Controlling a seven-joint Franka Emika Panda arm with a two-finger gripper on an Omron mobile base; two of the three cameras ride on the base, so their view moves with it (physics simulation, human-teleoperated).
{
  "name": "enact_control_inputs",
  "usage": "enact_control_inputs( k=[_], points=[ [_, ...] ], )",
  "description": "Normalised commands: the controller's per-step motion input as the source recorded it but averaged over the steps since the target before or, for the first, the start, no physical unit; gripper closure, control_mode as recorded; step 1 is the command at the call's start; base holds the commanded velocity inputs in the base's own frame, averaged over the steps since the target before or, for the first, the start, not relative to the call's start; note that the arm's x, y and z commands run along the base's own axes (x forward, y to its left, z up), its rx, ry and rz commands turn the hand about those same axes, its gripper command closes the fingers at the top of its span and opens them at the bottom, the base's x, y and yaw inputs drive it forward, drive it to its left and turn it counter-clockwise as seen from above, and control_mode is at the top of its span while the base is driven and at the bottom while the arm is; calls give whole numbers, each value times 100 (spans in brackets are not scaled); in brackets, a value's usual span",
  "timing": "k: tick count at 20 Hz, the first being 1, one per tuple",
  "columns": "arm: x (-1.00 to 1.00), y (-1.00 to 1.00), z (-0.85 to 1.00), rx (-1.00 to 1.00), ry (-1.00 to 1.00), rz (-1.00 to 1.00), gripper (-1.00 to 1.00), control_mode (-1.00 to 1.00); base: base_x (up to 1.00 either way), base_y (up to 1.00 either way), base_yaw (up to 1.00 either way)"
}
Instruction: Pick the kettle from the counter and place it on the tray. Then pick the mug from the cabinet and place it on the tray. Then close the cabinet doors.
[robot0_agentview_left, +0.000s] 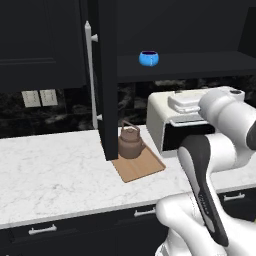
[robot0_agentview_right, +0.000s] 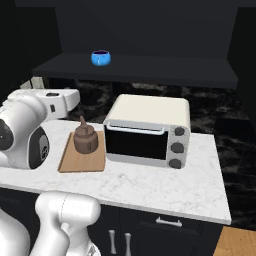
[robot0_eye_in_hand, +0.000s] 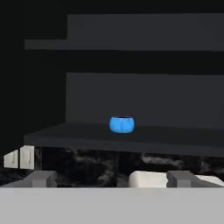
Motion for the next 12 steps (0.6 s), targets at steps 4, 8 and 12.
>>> enact_control_inputs(
  k=[4, 8, 12],
  points=[
    [0, 0, 48, 4, -18, 0, -100, -100, 0, 0, 0],
    [0, 0, 41, 3, -9, 0, -100, -100, 0, 0, 0],
    [16, 4, 20, 1, -3, 0, -100, -100, 0, 0, 0]
  ],
)
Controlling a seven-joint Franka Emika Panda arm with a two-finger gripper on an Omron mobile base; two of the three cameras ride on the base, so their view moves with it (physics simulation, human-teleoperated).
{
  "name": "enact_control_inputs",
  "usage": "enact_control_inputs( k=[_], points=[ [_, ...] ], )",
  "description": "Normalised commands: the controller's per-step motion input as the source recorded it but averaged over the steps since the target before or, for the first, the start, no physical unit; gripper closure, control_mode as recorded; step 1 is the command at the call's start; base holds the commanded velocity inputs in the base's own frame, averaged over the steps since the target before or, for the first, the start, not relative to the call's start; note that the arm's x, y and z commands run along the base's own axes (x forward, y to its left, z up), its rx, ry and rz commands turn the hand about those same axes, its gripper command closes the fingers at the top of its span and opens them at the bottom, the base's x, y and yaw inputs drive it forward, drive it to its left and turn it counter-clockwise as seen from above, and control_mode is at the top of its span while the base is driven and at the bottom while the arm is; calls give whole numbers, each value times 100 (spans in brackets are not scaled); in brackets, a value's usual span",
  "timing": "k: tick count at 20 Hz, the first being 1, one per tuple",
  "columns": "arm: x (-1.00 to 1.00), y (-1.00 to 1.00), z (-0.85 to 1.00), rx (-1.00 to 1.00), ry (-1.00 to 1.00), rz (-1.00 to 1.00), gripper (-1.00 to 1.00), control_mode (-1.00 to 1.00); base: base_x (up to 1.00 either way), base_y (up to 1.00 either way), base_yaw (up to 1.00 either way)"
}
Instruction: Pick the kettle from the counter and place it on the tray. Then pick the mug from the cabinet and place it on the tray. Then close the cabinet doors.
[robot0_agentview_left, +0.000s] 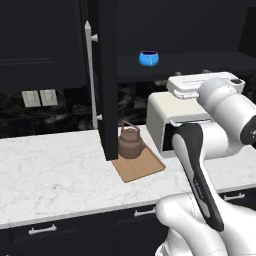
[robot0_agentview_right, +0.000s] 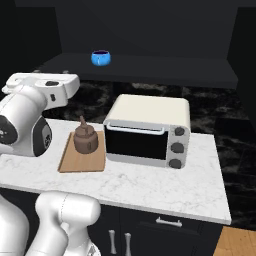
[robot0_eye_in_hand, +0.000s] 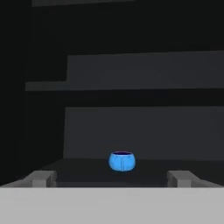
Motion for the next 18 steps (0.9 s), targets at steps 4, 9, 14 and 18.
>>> enact_control_inputs(
  k=[4, 9, 14, 18],
  points=[
    [17, 7, 14, 0, -5, 0, -100, -100, 0, 0, 0],
    [17, 1, -2, 0, 0, 0, -100, -100, 0, 0, 0],
    [14, -3, -14, 0, 7, 0, -100, -100, 0, 0, 0],
    [33, -5, -6, 0, 15, 0, -100, -100, 0, 0, 0]
  ],
)
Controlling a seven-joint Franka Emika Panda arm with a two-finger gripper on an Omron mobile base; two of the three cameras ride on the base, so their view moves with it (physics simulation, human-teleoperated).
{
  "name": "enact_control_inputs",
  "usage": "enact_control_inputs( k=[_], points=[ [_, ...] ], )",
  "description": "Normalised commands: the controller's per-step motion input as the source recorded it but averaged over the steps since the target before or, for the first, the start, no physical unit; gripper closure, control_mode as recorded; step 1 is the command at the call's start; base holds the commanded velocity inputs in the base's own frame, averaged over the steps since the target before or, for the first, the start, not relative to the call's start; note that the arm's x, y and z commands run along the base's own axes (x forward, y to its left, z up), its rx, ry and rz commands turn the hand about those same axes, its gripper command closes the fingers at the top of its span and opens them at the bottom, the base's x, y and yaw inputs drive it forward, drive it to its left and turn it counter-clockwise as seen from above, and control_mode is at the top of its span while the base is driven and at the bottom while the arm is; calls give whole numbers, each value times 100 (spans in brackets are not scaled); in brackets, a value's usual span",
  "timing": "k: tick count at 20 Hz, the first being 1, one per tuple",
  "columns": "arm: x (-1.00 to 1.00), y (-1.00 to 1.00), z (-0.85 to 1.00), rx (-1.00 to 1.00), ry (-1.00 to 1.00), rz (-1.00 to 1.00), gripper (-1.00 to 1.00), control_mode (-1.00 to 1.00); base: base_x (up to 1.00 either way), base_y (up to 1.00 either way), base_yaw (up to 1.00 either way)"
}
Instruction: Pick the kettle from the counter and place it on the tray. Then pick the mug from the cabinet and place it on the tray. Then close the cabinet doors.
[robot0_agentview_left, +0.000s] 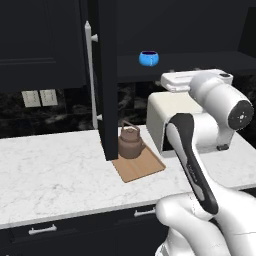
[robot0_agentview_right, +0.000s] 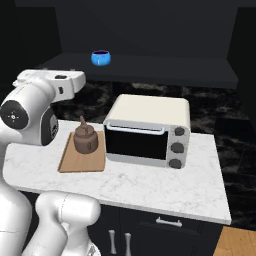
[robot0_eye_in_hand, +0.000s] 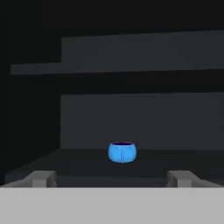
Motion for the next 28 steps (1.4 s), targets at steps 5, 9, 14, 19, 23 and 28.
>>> enact_control_inputs(
  k=[5, 9, 14, 19, 23, 28],
  points=[
    [33, -11, -1, 0, 9, 0, -100, -100, 0, 0, 0],
    [33, -22, -1, 0, 3, 0, -100, -100, 0, 0, 0],
    [43, -5, 0, 0, 4, 0, -100, -100, 0, 0, 0],
    [46, -2, 0, 0, 6, 0, -100, -100, 0, 0, 0],
    [40, -1, 0, 0, 6, 0, -100, -100, 0, 0, 0],
    [35, -1, 0, 0, 7, 0, -100, -100, 0, 0, 0]
  ],
)
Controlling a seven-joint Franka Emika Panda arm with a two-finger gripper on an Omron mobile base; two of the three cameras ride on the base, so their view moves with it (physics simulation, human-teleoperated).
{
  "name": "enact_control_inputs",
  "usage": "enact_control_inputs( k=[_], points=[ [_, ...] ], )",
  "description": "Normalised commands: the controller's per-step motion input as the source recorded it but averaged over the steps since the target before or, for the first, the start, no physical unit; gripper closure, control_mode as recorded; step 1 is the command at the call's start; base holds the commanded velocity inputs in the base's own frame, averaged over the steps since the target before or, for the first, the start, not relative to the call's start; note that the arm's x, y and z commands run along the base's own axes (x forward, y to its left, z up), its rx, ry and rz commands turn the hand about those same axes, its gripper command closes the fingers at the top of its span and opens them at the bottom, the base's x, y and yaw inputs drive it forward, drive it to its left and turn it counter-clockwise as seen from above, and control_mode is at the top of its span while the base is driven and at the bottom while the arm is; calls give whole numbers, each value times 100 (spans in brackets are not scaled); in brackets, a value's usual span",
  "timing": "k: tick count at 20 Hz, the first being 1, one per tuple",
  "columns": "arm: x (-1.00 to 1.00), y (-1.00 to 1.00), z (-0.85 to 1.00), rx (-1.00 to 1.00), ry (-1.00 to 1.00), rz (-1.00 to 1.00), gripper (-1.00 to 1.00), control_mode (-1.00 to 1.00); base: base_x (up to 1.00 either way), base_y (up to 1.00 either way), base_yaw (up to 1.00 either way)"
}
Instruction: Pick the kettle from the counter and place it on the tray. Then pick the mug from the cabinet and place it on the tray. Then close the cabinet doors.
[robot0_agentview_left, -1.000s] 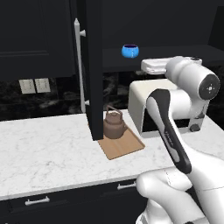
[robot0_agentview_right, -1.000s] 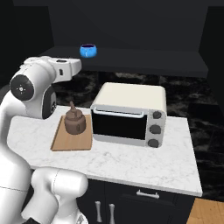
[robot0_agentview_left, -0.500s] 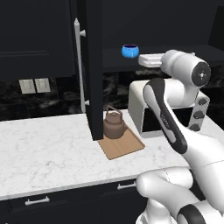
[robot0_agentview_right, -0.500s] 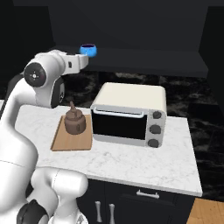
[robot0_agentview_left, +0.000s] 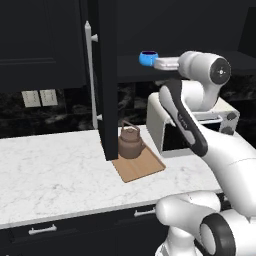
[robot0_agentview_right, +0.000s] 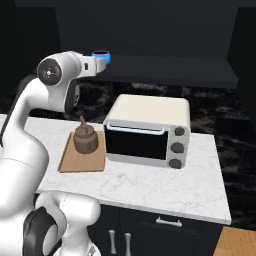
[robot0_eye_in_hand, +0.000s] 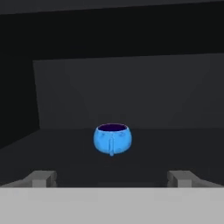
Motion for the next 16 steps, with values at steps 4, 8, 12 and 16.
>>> enact_control_inputs(
  k=[4, 8, 12, 16],
  points=[
    [37, 0, 0, -1, 8, 0, -100, -100, 0, 0, 0],
    [39, 0, 0, -2, 10, 0, -100, -100, 0, 0, 0],
    [43, 3, -1, -4, 10, 0, -100, -100, 0, 0, 0],
    [46, 12, -10, -11, 17, 0, -100, -100, 0, 0, 0]
  ],
)
